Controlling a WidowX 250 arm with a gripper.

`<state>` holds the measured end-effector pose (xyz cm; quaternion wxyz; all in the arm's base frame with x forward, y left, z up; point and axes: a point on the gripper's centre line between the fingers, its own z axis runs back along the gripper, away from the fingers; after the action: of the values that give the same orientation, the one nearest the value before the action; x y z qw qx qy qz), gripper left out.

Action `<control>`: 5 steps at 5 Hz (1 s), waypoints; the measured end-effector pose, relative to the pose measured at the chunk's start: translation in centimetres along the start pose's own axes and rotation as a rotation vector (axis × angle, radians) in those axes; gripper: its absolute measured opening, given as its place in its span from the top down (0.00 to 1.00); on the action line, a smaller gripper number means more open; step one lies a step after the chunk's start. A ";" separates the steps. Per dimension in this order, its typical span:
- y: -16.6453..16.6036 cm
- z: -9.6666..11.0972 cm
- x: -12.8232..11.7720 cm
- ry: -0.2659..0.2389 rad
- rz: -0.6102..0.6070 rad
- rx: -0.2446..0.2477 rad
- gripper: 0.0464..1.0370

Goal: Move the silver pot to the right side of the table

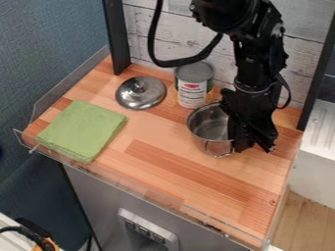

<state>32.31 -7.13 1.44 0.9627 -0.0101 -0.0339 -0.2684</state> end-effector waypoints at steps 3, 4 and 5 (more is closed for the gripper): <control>-0.7 1.5 -0.2 -0.018 0.032 0.037 0.48; -0.4 4.5 -0.6 -0.074 0.145 0.081 0.18; 0.2 6.9 -1.3 -0.103 0.240 0.127 0.02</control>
<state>30.92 -6.04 8.28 0.9836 0.0334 -0.0986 -0.1476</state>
